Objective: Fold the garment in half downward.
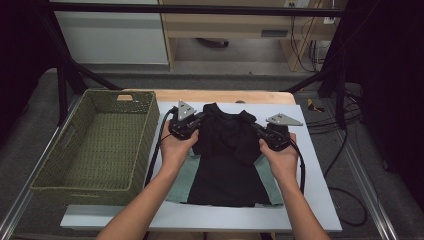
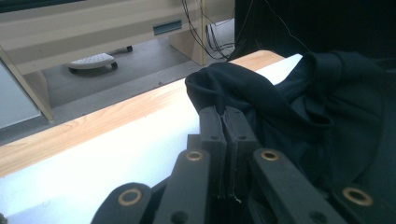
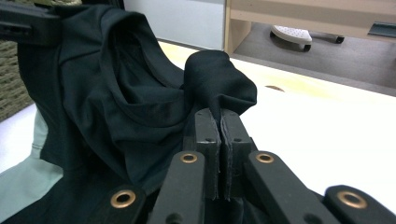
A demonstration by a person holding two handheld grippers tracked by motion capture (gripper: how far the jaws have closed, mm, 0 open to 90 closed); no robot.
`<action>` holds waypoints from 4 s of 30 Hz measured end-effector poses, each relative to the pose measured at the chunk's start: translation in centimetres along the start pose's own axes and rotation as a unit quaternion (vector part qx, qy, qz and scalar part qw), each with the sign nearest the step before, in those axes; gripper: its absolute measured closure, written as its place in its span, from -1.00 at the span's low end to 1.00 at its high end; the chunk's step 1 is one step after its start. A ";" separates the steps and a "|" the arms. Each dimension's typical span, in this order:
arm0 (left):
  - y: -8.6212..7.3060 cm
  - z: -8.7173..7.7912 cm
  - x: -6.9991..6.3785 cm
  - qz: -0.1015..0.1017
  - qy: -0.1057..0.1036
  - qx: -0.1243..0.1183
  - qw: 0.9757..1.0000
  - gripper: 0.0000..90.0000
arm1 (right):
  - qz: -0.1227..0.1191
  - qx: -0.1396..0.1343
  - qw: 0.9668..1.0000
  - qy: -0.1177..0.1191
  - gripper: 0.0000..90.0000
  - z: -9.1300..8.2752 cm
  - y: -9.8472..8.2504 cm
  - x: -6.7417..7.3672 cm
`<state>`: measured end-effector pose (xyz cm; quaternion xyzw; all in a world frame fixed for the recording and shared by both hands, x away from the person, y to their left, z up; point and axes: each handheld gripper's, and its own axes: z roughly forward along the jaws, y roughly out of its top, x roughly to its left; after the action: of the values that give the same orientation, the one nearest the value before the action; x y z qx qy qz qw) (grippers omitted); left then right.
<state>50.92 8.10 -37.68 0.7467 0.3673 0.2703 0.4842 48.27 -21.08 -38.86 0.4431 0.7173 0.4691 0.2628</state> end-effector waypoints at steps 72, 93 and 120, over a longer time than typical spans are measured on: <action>-9.7 -5.6 -2.9 -0.014 -0.059 0.002 0.998 0.94 | -0.017 0.005 0.999 0.050 0.95 -4.6 -8.1 2.1; -12.2 -6.8 -3.2 0.003 -0.089 0.053 0.995 0.91 | -0.030 0.028 0.998 0.051 0.93 -5.2 -10.9 3.1; -11.3 -7.4 -3.6 0.021 -0.060 0.037 0.997 0.08 | -0.023 0.014 0.999 0.026 -0.01 -6.4 -9.6 3.5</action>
<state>39.94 11.97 -45.45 0.7864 0.3316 0.2218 0.4716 37.81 -22.42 -44.72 0.4180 0.7400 0.4643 0.2490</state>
